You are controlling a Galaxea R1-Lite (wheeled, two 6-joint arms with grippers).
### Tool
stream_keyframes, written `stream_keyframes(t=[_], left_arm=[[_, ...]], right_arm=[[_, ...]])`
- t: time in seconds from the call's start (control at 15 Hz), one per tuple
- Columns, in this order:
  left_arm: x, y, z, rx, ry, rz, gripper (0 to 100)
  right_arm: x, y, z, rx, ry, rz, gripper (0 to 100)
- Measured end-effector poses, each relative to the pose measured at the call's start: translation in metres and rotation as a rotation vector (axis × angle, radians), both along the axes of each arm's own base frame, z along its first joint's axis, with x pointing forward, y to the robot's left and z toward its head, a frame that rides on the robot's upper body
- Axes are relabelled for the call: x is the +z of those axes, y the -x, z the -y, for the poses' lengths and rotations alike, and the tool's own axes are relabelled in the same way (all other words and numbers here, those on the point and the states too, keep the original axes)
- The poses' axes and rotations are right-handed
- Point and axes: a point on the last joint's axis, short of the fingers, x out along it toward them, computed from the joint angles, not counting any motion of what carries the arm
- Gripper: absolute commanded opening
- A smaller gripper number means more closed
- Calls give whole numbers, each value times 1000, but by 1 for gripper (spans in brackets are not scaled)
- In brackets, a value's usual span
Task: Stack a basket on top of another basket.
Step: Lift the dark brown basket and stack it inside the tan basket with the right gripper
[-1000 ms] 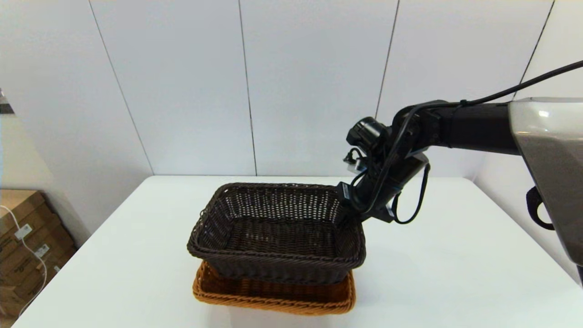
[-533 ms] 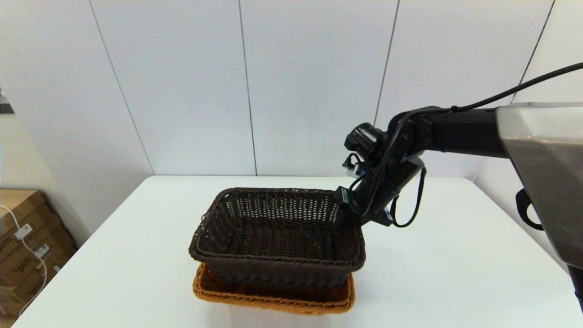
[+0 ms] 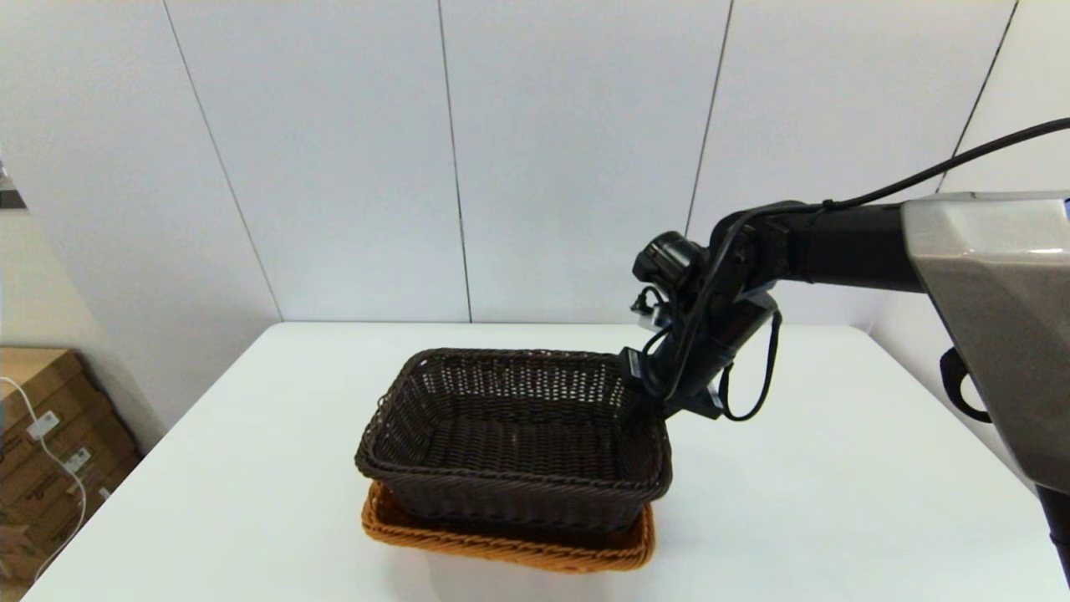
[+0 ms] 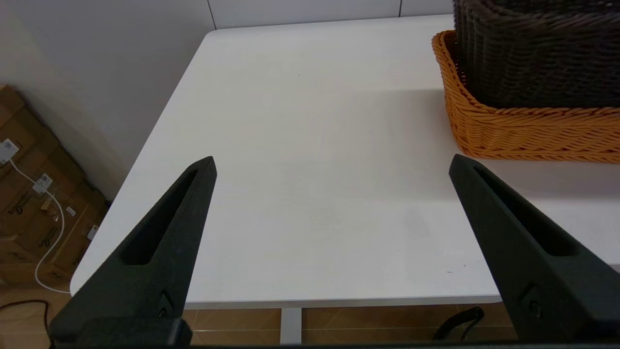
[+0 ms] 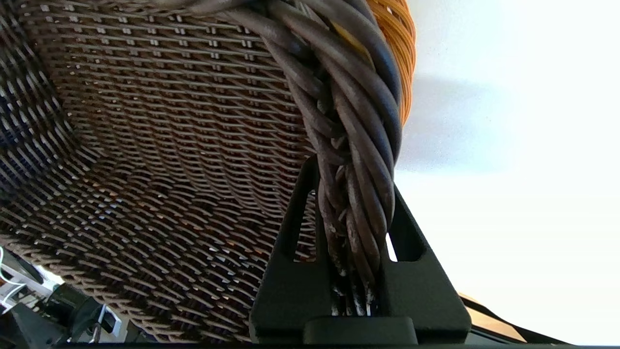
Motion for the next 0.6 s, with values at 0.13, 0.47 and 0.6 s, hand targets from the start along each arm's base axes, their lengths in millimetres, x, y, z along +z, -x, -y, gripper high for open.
stream_keyframes(t=[0.13, 0.47, 0.6], left_arm=[[0, 0, 0, 0, 0, 0, 100], [0, 0, 0, 0, 0, 0, 100], [0, 0, 0, 0, 0, 0, 100]], right_arm=[[-2, -1, 0, -3, 10, -2, 0], [-3, 0, 0, -6, 38, 6, 100], [0, 1, 1, -6, 30, 10, 100]])
